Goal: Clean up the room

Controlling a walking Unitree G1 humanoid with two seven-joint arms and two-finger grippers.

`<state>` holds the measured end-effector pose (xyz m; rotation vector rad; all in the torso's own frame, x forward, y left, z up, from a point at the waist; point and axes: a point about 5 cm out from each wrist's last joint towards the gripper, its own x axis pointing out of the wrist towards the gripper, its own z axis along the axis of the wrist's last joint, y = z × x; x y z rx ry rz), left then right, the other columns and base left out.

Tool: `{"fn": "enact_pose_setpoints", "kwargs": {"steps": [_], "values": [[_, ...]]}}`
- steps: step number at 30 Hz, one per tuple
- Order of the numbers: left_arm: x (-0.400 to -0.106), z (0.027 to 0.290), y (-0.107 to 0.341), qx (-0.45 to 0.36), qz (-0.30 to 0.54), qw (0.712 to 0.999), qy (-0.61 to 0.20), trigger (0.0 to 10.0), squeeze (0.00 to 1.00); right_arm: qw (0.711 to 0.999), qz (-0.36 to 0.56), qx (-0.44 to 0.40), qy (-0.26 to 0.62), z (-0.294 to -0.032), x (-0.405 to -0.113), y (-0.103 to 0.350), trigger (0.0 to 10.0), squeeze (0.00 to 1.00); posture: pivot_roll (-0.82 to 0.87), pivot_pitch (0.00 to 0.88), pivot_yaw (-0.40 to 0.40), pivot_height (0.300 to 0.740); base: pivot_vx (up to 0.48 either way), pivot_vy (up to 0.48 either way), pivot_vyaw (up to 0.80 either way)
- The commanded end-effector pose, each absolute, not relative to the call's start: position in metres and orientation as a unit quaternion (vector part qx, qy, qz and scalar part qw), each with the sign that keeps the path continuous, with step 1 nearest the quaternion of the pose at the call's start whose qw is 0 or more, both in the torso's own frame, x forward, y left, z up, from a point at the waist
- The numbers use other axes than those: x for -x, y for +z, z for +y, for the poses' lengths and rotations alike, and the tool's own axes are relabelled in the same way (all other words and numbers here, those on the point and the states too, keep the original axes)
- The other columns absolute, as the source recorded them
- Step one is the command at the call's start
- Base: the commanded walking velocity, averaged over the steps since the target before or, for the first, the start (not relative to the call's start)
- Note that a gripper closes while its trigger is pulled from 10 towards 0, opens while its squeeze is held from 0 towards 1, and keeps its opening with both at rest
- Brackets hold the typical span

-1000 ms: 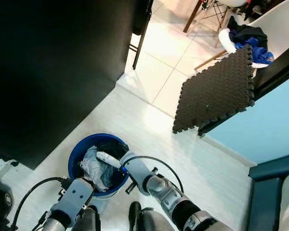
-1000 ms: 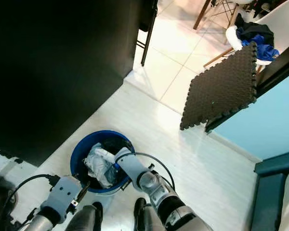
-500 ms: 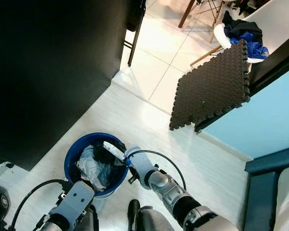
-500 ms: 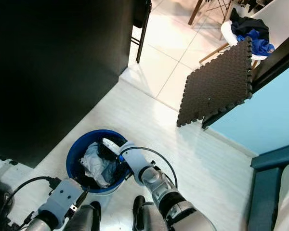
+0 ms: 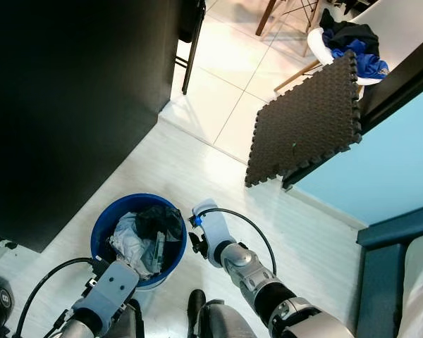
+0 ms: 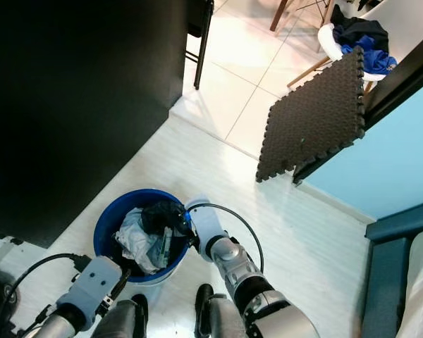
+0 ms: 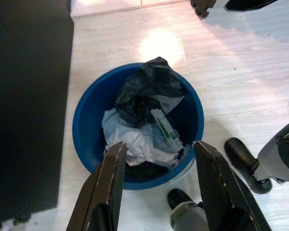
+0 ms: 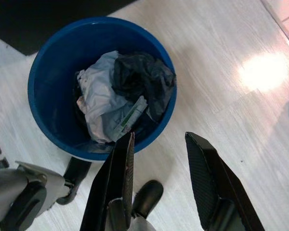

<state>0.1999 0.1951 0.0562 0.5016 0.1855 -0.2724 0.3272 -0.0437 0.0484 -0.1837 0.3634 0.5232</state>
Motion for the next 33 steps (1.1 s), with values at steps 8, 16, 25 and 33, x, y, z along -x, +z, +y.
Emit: {"fn": "enact_pose_setpoints", "kwargs": {"steps": [8,16,25,33], "values": [[-0.221,0.179,0.045,-0.18,0.132,0.968,-0.113,10.0,0.0,0.97,0.192,0.012,0.151,-0.099,-0.314,0.03,10.0,0.0,0.09,0.188,-0.13,0.74,0.0,0.0,0.0],[-0.273,0.167,0.049,-0.098,0.14,0.982,-0.076,10.0,0.0,0.984,0.169,0.008,0.061,-0.133,-0.301,0.024,10.0,0.0,0.03,0.065,-0.012,0.74,0.0,0.0,0.0],[-0.283,0.155,0.038,-0.135,0.182,0.972,-0.057,10.0,0.0,0.986,0.165,-0.008,0.026,-0.14,-0.291,0.016,10.0,0.0,0.05,0.025,-0.007,0.74,0.0,0.0,0.0],[-0.275,0.148,0.029,-0.089,0.195,0.975,-0.054,10.0,0.0,0.981,0.191,0.005,0.033,-0.14,-0.29,0.014,10.0,0.0,0.07,0.027,-0.046,0.74,0.0,0.0,0.0]]}}
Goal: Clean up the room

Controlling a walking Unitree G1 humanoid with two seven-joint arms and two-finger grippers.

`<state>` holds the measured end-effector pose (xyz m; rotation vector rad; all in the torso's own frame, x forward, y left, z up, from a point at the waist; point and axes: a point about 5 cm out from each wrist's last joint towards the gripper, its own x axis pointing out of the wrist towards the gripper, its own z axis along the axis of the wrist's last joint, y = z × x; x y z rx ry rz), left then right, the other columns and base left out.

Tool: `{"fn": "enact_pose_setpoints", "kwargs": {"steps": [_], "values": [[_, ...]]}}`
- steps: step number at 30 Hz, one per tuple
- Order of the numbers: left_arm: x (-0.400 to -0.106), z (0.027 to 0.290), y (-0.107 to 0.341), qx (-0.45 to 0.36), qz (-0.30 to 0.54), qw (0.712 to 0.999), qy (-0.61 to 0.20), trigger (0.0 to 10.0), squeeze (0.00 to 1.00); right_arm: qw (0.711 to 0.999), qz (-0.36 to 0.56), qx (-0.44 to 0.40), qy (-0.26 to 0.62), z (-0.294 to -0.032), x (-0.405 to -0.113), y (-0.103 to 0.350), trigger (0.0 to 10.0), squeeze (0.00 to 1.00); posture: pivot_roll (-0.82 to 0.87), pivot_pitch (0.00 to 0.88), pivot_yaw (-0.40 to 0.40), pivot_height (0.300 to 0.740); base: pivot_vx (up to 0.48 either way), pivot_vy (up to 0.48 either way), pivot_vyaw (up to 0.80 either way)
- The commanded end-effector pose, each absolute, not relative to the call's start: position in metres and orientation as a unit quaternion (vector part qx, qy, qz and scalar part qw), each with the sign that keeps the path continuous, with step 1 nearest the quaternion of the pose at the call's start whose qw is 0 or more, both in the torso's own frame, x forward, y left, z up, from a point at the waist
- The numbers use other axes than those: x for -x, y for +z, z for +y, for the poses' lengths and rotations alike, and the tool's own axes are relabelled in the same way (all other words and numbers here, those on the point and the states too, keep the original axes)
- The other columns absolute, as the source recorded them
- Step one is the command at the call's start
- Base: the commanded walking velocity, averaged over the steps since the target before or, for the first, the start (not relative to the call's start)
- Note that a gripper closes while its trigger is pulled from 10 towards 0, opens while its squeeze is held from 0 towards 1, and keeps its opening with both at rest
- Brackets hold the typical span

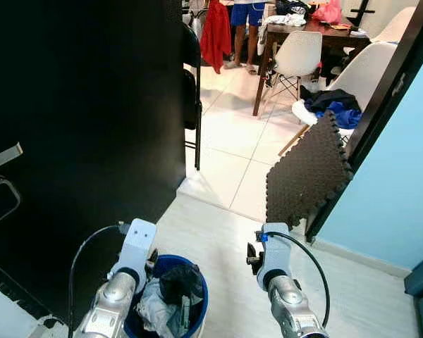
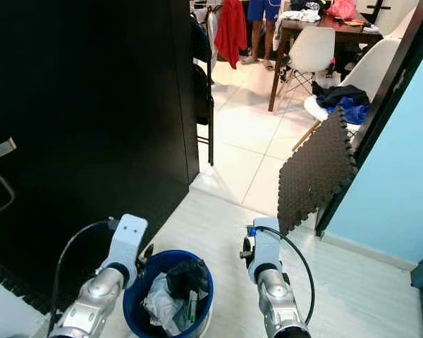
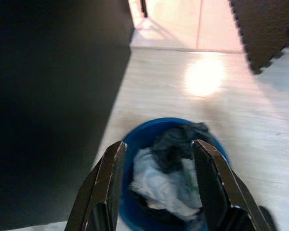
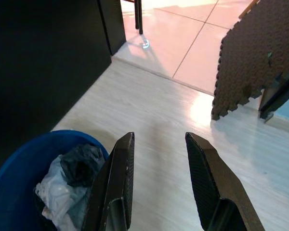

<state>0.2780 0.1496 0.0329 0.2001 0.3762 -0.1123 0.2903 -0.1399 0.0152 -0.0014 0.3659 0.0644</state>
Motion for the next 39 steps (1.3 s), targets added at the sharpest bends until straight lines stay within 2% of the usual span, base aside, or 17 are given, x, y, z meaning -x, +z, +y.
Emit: {"fn": "enact_pose_setpoints", "kwargs": {"steps": [1,13,22,39], "values": [[-0.276,0.147,0.03,-0.099,0.186,0.976,-0.054,10.0,0.0,0.979,0.199,0.006,0.034,-0.139,-0.29,0.013,10.0,0.0,0.08,0.03,-0.052,0.74,0.0,0.0,-0.8],[-0.27,0.158,0.03,-0.114,0.177,0.976,-0.058,10.0,0.0,0.976,0.214,0.019,0.04,-0.135,-0.292,0.011,10.0,0.0,0.09,0.019,-0.046,0.74,0.0,0.0,-0.8],[-0.28,0.166,0.04,-0.116,0.158,0.979,-0.045,10.0,0.0,0.973,0.218,0.034,0.071,-0.124,-0.295,0.013,10.0,0.0,0.09,0.011,-0.05,0.74,0.0,0.0,-0.8],[-0.297,0.154,0.048,-0.11,0.142,0.982,-0.051,10.0,0.0,0.974,0.218,0.032,0.043,-0.133,-0.297,0.017,10.0,0.0,0.06,0.004,-0.024,0.74,0.0,0.0,-0.8]]}}
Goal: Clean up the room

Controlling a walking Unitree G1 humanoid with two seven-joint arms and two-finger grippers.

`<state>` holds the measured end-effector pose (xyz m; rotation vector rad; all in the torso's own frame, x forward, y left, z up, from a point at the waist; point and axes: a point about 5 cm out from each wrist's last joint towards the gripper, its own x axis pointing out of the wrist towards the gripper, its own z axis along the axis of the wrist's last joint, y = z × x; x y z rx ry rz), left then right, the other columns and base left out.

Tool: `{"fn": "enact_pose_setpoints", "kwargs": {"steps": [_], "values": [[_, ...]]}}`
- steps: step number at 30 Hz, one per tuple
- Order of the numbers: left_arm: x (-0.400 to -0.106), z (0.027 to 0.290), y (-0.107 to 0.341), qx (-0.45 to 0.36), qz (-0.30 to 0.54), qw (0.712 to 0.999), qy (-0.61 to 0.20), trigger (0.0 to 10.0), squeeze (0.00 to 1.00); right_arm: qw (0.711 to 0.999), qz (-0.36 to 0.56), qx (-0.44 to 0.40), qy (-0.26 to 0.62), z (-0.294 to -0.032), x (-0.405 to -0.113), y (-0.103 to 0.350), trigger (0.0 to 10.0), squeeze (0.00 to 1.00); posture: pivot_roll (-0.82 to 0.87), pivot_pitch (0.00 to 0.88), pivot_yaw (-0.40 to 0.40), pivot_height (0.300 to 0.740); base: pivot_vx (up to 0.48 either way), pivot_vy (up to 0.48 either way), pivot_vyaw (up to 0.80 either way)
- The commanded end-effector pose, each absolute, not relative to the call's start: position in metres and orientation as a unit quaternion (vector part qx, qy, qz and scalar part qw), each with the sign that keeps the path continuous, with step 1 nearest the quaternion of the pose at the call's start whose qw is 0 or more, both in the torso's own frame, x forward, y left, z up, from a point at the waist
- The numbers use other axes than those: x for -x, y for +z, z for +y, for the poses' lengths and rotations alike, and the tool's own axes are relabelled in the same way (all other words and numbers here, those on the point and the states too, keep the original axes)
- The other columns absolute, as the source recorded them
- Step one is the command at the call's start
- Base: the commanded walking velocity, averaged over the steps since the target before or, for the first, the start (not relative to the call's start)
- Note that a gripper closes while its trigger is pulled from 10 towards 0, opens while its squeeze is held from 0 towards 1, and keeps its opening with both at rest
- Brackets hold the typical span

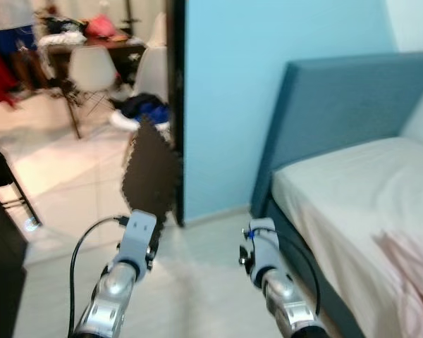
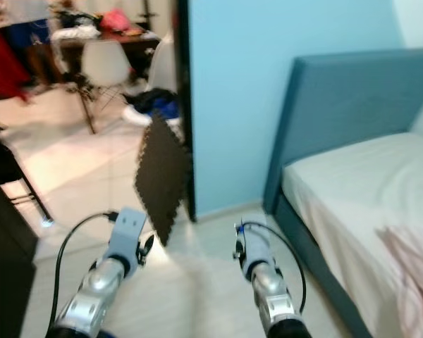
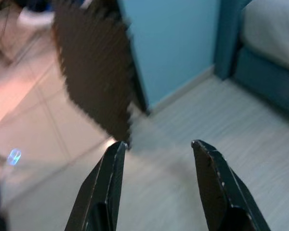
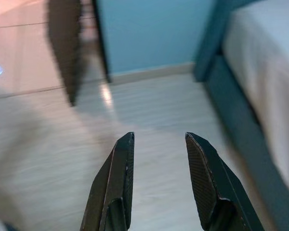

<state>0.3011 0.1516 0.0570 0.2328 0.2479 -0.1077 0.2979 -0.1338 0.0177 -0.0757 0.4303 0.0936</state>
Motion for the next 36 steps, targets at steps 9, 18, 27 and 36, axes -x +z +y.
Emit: {"fn": "enact_pose_setpoints", "kwargs": {"steps": [9,18,27,36], "values": [[-0.302,0.146,0.05,-0.106,0.139,0.983,-0.055,10.0,0.0,0.975,0.212,0.046,0.053,-0.135,-0.298,0.019,10.0,0.0,0.06,0.0,-0.006,0.74,0.0,0.0,-0.8],[-0.303,0.12,0.034,-0.069,0.182,0.978,-0.081,10.0,0.0,0.972,0.228,0.045,0.019,-0.155,-0.293,0.012,10.0,0.0,0.03,0.0,0.001,0.74,0.0,0.0,-0.8],[-0.302,0.147,0.038,-0.065,0.182,0.98,-0.056,10.0,0.0,0.973,0.231,-0.003,0.011,-0.142,-0.296,0.014,10.0,0.0,0.06,0.0,-0.022,0.74,0.0,0.0,-0.8],[-0.293,0.16,0.033,-0.014,0.186,0.982,-0.021,10.0,0.0,0.973,0.231,0.005,0.018,-0.15,-0.291,0.011,10.0,0.0,0.05,0.0,0.003,0.74,0.0,0.0,-0.8]]}}
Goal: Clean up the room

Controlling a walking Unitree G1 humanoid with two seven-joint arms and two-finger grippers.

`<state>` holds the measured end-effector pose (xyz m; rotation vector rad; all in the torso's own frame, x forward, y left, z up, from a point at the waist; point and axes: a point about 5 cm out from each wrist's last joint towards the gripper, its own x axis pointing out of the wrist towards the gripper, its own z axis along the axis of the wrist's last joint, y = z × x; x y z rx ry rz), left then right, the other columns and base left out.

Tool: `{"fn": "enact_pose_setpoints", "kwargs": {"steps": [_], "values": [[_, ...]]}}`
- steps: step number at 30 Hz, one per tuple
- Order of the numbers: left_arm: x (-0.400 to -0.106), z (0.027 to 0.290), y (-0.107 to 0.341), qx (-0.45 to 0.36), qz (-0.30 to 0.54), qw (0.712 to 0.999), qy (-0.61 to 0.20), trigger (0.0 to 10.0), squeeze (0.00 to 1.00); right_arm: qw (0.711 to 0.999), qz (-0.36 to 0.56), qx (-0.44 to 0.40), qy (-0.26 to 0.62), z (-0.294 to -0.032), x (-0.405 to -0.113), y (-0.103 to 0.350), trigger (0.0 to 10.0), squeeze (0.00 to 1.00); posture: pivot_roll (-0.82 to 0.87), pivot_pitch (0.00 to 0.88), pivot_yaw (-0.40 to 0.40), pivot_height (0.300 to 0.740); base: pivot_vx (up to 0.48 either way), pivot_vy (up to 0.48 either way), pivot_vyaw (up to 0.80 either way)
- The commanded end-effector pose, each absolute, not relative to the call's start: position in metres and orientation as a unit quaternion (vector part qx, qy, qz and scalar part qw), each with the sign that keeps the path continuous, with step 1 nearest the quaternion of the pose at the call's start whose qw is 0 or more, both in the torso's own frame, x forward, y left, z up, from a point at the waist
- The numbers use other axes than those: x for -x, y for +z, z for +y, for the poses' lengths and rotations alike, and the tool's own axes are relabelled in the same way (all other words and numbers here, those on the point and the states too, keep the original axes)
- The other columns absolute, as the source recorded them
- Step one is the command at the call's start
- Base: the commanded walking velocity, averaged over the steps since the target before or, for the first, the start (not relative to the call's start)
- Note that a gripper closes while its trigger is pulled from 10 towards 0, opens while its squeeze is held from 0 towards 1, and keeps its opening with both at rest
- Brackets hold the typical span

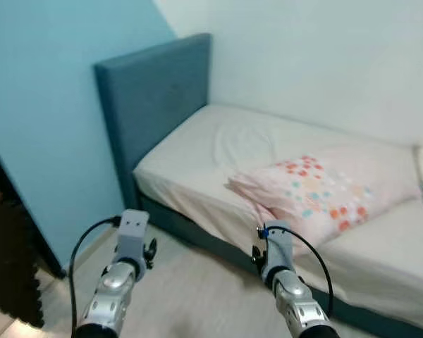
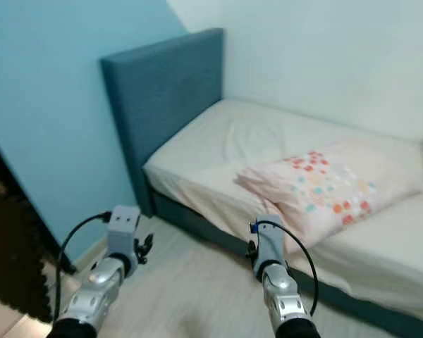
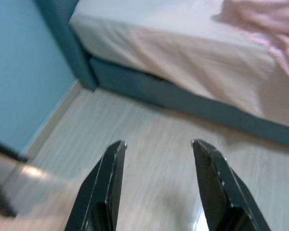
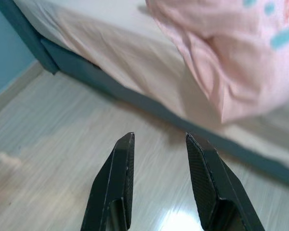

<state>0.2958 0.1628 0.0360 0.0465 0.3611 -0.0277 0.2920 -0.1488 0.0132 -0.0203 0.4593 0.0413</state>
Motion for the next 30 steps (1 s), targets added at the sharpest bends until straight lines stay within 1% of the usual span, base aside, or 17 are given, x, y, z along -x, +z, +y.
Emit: {"fn": "enact_pose_setpoints", "kwargs": {"steps": [1,4,5,6,8,10,12,16,21,26,30], "values": [[-0.293,0.16,0.033,-0.014,0.186,0.982,-0.021,10.0,0.0,0.973,0.231,0.005,0.018,-0.15,-0.291,0.011,10.0,0.0,0.05,0.0,0.003,0.74,0.0,0.0,-0.8],[-0.295,0.154,0.035,-0.017,0.194,0.98,-0.043,10.0,0.0,0.972,0.235,-0.009,-0.004,-0.153,-0.291,0.013,10.0,0.0,0.03,0.012,-0.012,0.74,0.0,0.0,-0.8],[-0.298,0.151,0.037,-0.03,0.19,0.98,-0.052,10.0,0.0,0.972,0.235,-0.013,-0.003,-0.151,-0.292,0.014,10.0,0.0,0.04,0.022,-0.011,0.74,0.0,0.0,-0.8],[-0.299,0.151,0.038,-0.052,0.176,0.982,-0.052,10.0,0.0,0.973,0.231,-0.011,0.005,-0.149,-0.292,0.015,10.0,0.0,0.04,0.013,-0.004,0.74,0.0,0.0,-0.8],[-0.3,0.146,0.038,-0.015,0.17,0.984,-0.04,10.0,0.0,0.975,0.219,0.014,0.024,-0.145,-0.293,0.017,10.0,0.0,0.03,0.007,-0.003,0.74,0.0,0.0,-0.8],[-0.3,0.141,0.039,-0.006,0.165,0.985,-0.048,10.0,0.0,0.977,0.212,0.011,0.021,-0.146,-0.294,0.019,10.0,0.0,0.03,0.001,-0.008,0.74,0.0,0.0,-0.8],[-0.3,0.136,0.045,-0.015,0.143,0.987,-0.066,10.0,0.0,0.979,0.206,0.0,0.012,-0.149,-0.295,0.023,10.0,0.0,0.03,0.0,-0.006,0.74,0.0,0.0,-0.8],[-0.301,0.137,0.046,0.005,0.147,0.987,-0.059,10.0,0.0,0.979,0.203,0.009,0.012,-0.151,-0.296,0.023,10.0,0.0,0.03,0.0,-0.006,0.74,0.0,0.0,-0.8],[-0.301,0.141,0.045,-0.023,0.146,0.987,-0.055,10.0,0.0,0.979,0.206,0.0,0.008,-0.15,-0.295,0.022,10.0,0.0,0.04,0.0,-0.003,0.74,0.0,0.0,-0.8],[-0.299,0.144,0.043,-0.022,0.146,0.988,-0.051,10.0,0.0,0.979,0.204,0.002,0.004,-0.15,-0.295,0.023,10.0,0.0,0.04,0.0,-0.001,0.74,0.0,0.0,-0.8],[-0.3,0.147,0.049,-0.036,0.124,0.991,-0.039,10.0,0.0,0.979,0.205,0.003,0.004,-0.15,-0.295,0.022,10.0,0.0,0.04,0.0,0.0,0.74,0.0,0.0,-0.8]]}}
